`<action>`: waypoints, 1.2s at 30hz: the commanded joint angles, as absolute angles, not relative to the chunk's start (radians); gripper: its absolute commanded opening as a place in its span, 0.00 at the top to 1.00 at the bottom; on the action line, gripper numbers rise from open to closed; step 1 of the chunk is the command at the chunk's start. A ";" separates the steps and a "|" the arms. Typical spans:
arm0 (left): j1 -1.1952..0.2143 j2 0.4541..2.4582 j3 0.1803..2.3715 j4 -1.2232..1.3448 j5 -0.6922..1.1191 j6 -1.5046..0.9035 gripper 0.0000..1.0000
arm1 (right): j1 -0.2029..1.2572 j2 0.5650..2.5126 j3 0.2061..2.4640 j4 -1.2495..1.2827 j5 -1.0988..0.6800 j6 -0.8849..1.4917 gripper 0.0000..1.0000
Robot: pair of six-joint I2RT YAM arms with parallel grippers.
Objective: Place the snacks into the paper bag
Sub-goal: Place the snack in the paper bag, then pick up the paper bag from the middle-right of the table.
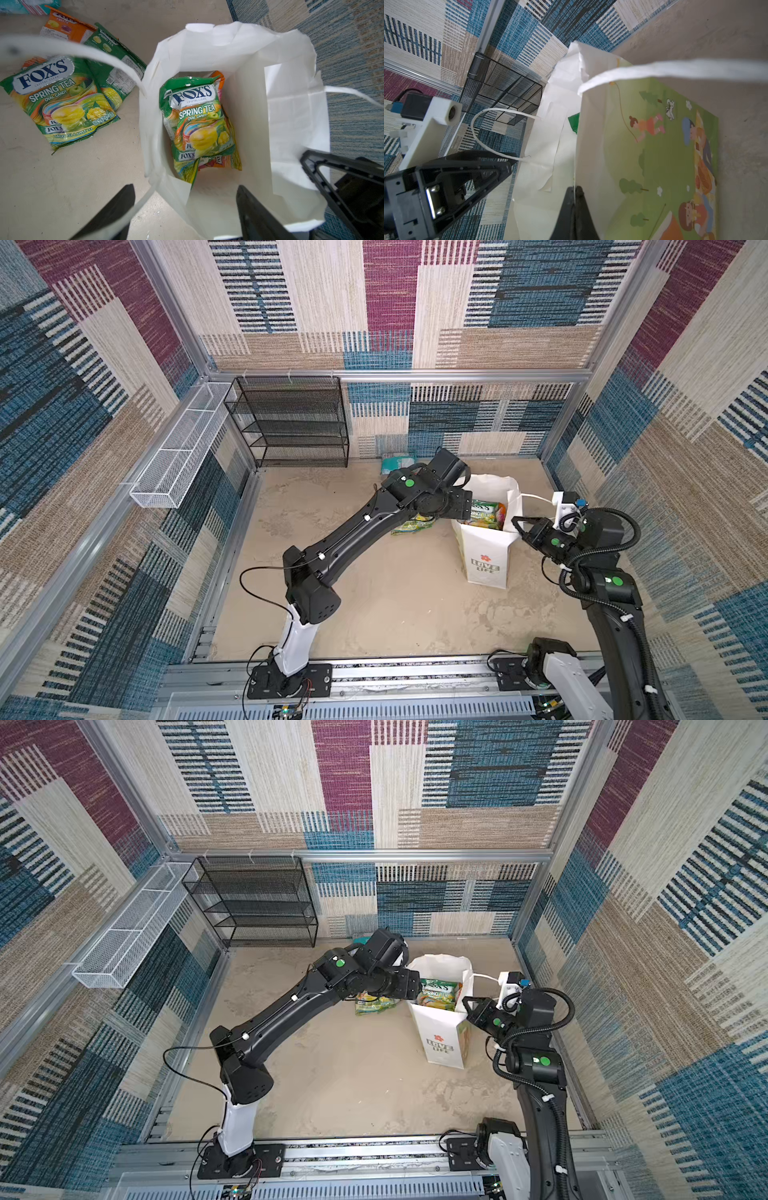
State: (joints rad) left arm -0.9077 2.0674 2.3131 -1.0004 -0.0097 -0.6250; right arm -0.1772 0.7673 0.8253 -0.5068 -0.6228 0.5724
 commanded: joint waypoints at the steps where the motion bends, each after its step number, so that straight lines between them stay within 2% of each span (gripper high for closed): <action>1: -0.899 2.120 2.381 -1.067 -0.041 -0.657 0.26 | -0.176 0.759 0.838 -0.455 -0.625 0.554 1.00; 6: -0.884 2.181 2.426 -1.078 -0.022 -0.674 0.39 | -0.175 0.754 0.841 -0.464 -0.614 0.548 1.00; 8: -0.877 2.194 2.428 -1.077 -0.002 -0.684 0.48 | -0.175 0.753 0.844 -0.465 -0.611 0.547 1.00; 11: -0.874 2.203 2.440 -1.077 0.023 -0.691 0.66 | -0.176 0.753 0.844 -0.466 -0.609 0.546 1.00; 15: -0.874 2.196 2.487 -1.078 0.091 -0.692 1.00 | -0.176 0.755 0.844 -0.460 -0.608 0.541 1.00; 19: -0.890 2.173 2.549 -1.075 0.171 -0.690 1.00 | -0.176 0.764 0.866 -0.458 -0.611 0.545 1.00; 25: -0.950 2.110 2.579 -1.073 0.138 -0.654 1.00 | -0.173 0.797 0.906 -0.422 -0.653 0.578 1.00; 28: -0.943 2.029 2.478 -1.079 -0.011 -0.631 1.00 | -0.171 0.814 0.922 -0.411 -0.666 0.585 1.00; 32: -0.914 1.918 2.335 -1.080 -0.038 -0.651 1.00 | -0.136 0.835 0.947 -0.397 -0.662 0.581 1.00; 36: -0.914 1.799 2.223 -1.074 -0.171 -0.621 1.00 | -0.002 0.891 0.988 -0.383 -0.583 0.580 1.00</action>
